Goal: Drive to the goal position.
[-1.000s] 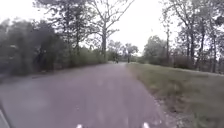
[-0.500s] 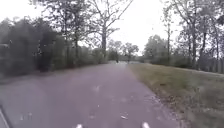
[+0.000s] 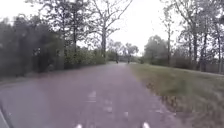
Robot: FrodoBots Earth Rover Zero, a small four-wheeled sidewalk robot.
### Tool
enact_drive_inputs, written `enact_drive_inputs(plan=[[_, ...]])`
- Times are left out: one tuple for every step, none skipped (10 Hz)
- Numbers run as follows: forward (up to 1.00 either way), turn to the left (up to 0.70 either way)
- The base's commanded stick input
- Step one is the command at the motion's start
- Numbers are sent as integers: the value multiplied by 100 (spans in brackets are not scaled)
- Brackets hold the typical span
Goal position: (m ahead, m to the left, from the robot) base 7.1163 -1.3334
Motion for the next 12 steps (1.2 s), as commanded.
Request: enact_drive_inputs(plan=[[100, 0], [100, 0], [100, 0], [100, 0], [100, 0], [100, 0], [100, 0], [100, 0], [100, 0], [100, 0], [100, 0], [100, 0]])
